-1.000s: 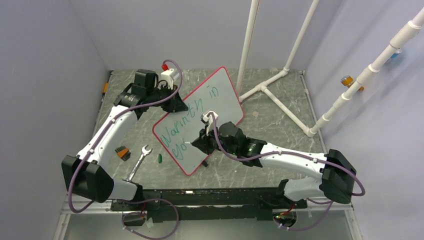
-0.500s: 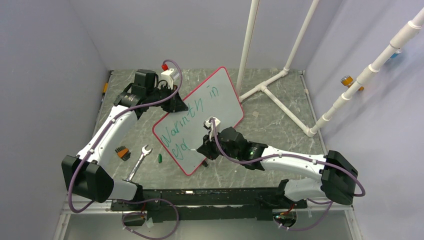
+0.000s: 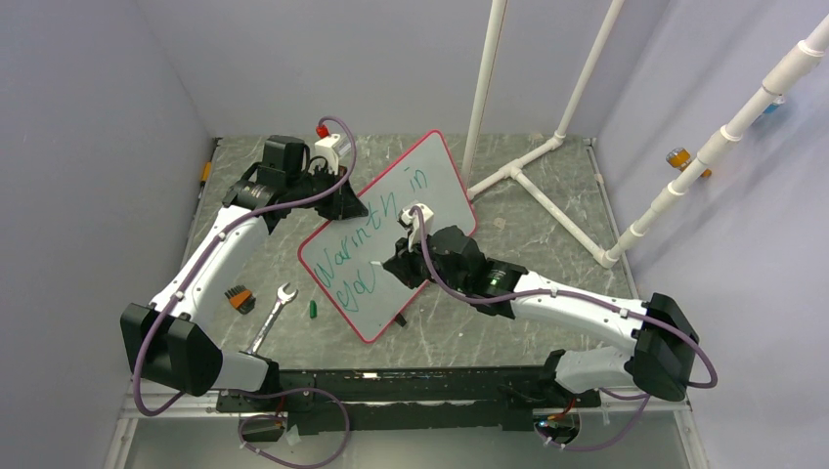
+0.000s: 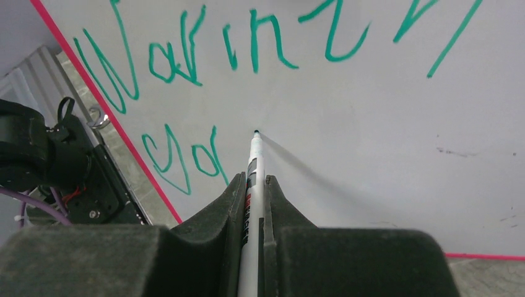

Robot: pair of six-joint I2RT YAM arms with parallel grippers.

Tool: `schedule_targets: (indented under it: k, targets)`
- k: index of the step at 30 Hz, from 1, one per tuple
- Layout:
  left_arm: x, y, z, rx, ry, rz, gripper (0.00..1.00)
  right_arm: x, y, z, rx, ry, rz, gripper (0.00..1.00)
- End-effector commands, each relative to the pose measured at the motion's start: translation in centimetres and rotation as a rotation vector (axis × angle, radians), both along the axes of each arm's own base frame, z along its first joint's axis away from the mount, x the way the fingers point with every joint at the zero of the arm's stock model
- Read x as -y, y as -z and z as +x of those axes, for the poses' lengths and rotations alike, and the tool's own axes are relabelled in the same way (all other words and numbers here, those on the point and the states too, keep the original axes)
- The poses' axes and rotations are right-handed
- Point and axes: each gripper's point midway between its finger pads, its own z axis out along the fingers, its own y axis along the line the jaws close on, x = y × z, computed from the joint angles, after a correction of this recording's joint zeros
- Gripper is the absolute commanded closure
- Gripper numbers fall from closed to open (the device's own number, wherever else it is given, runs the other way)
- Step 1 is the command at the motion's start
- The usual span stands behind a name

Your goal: Write a sentence on the whiteboard

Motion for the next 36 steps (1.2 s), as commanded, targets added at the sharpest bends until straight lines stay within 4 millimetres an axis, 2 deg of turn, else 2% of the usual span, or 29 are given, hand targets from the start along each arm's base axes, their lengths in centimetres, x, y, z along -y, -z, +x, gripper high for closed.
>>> schedule_targets:
  k: [1, 6, 22, 28, 36]
  targets:
    - [-1.2, 2.3, 1.4, 0.071, -0.012, 0.131, 1.00, -1.0, -3.3, 1.4, 0.070, 0.015, 0.050, 1.00]
    - [-1.2, 2.3, 1.4, 0.070, -0.012, 0.131, 1.00, -1.1, -3.0, 1.4, 0.063, 0.009, 0.046, 1.00]
    - [-1.3, 2.0, 1.3, 0.078, -0.014, 0.130, 1.00, 1.1, 3.0, -0.7, -0.051, 0.021, -0.001, 1.00]
    - [-1.3, 2.0, 1.3, 0.076, -0.014, 0.128, 1.00, 2.0, 2.7, -0.6, -0.041, 0.043, -0.017, 1.00]
    - [-1.3, 2.0, 1.3, 0.079, -0.016, 0.132, 1.00, 3.2, -1.0, -0.2, 0.032, 0.074, -0.001, 1.00]
